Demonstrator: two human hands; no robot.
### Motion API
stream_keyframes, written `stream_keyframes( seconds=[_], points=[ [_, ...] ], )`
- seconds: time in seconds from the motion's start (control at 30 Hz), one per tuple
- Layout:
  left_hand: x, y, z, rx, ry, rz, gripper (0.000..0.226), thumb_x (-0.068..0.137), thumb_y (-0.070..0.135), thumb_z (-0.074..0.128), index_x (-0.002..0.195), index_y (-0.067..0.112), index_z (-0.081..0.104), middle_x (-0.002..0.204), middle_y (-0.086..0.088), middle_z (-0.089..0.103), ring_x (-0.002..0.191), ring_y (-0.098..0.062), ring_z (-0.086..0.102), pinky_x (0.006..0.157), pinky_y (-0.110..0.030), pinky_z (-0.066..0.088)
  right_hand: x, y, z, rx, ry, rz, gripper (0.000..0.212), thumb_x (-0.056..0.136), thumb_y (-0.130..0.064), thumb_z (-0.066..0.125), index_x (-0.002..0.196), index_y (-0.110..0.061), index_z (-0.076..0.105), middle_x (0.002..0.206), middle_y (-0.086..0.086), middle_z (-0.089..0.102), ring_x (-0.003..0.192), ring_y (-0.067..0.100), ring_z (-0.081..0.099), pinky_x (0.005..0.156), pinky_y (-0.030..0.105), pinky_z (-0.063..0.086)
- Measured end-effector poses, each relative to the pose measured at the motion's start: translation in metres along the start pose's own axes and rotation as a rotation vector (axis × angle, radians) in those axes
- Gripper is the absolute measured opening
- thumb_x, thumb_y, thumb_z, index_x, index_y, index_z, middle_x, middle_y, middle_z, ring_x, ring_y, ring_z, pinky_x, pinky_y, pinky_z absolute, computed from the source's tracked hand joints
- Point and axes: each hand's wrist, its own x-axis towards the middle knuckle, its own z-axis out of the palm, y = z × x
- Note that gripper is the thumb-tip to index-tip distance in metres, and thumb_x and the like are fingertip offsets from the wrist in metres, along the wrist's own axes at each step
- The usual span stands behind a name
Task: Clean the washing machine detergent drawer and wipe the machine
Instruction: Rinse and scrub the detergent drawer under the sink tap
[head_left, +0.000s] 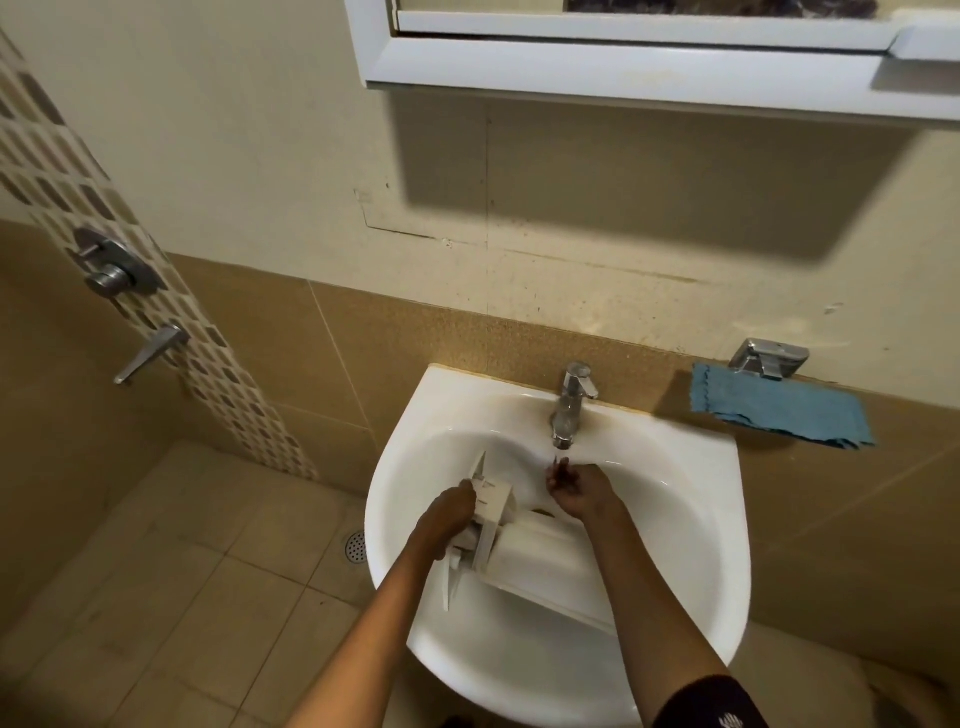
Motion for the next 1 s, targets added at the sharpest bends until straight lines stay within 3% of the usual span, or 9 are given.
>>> stream_keyframes(
  seconds=[0.1, 0.23, 0.43, 0.5, 0.63, 0.8, 0.87, 0.93, 1.0],
  points=[
    [0.007, -0.007, 0.005, 0.002, 0.025, -0.033, 0.055, 0.102, 0.039, 0.018, 0.14, 0.003, 0.035, 0.14, -0.018, 0.042, 0.127, -0.033, 0.041, 0.105, -0.04, 0.033, -0.008, 0.001, -0.001, -0.036, -0.069, 0.013, 0.03, 0.092, 0.005, 0.026, 0.076, 0.0, 0.051, 0.059, 0.011, 0.055, 0.066, 0.02, 0.045, 0.059, 0.023, 0.036],
    [0.01, -0.007, 0.005, 0.005, 0.021, -0.042, 0.057, 0.102, 0.041, 0.017, 0.14, 0.003, 0.035, 0.143, -0.018, 0.04, 0.129, -0.034, 0.04, 0.105, -0.042, 0.036, -0.013, 0.0, 0.011, -0.039, -0.106, -0.009, 0.03, 0.094, 0.005, 0.025, 0.078, 0.001, 0.05, 0.071, 0.011, 0.048, 0.067, 0.02, 0.045, 0.059, 0.024, 0.037],
    [0.007, -0.009, 0.007, -0.006, 0.03, -0.048, 0.056, 0.102, 0.039, 0.017, 0.137, 0.001, 0.039, 0.141, -0.018, 0.043, 0.128, -0.031, 0.042, 0.108, -0.04, 0.034, -0.018, 0.0, 0.023, -0.141, -0.174, -0.017, 0.021, 0.078, 0.006, 0.03, 0.07, -0.005, 0.046, 0.052, 0.007, 0.048, 0.059, 0.014, 0.037, 0.054, 0.019, 0.025],
    [0.008, -0.013, 0.007, -0.02, 0.04, -0.042, 0.055, 0.102, 0.038, 0.018, 0.136, 0.002, 0.041, 0.14, -0.018, 0.044, 0.128, -0.03, 0.043, 0.11, -0.039, 0.033, -0.021, -0.001, 0.021, -0.223, -0.189, 0.023, 0.025, 0.082, 0.005, 0.028, 0.07, -0.008, 0.045, 0.048, 0.004, 0.049, 0.058, 0.012, 0.037, 0.052, 0.018, 0.026],
    [0.007, -0.018, 0.004, -0.004, -0.007, -0.065, 0.058, 0.101, 0.044, 0.018, 0.137, 0.005, 0.04, 0.14, -0.016, 0.045, 0.126, -0.03, 0.045, 0.108, -0.041, 0.036, -0.046, 0.013, 0.027, -0.797, -0.34, 0.129, 0.031, 0.089, 0.005, 0.03, 0.073, -0.005, 0.056, 0.055, 0.006, 0.059, 0.05, 0.013, 0.055, 0.048, 0.019, 0.043],
    [0.011, -0.023, -0.002, -0.046, -0.057, -0.129, 0.056, 0.099, 0.047, 0.026, 0.136, 0.009, 0.042, 0.136, -0.016, 0.049, 0.119, -0.031, 0.05, 0.097, -0.041, 0.044, -0.052, 0.026, 0.043, -1.287, -0.253, -0.233, 0.028, 0.094, 0.007, 0.037, 0.108, 0.018, 0.059, 0.075, 0.015, 0.06, 0.067, 0.02, 0.059, 0.073, 0.028, 0.053],
    [0.013, -0.021, -0.003, -0.075, -0.062, -0.099, 0.044, 0.1, 0.035, 0.031, 0.126, 0.003, 0.047, 0.132, -0.021, 0.049, 0.111, -0.032, 0.05, 0.089, -0.038, 0.043, -0.049, 0.033, 0.04, -1.575, -0.263, -0.336, 0.032, 0.088, -0.003, 0.059, 0.118, 0.007, 0.06, 0.092, 0.011, 0.061, 0.076, 0.018, 0.059, 0.079, 0.03, 0.051],
    [0.015, -0.016, -0.001, -0.046, -0.035, -0.057, 0.033, 0.101, 0.023, 0.031, 0.112, 0.0, 0.053, 0.123, -0.023, 0.051, 0.105, -0.03, 0.049, 0.091, -0.037, 0.039, -0.043, 0.044, 0.031, -1.863, -0.259, -0.386, 0.058, 0.073, -0.023, 0.078, 0.124, -0.01, 0.055, 0.116, 0.01, 0.05, 0.102, 0.023, 0.054, 0.089, 0.033, 0.046],
    [0.015, -0.011, 0.004, -0.054, 0.013, -0.017, 0.036, 0.102, 0.019, 0.029, 0.122, -0.001, 0.05, 0.128, -0.022, 0.05, 0.112, -0.03, 0.048, 0.096, -0.033, 0.036, -0.039, 0.047, 0.022, -1.888, -0.234, -0.393, 0.075, 0.064, -0.034, 0.084, 0.127, -0.019, 0.046, 0.128, 0.009, 0.037, 0.118, 0.025, 0.046, 0.099, 0.033, 0.04]
  ],
)
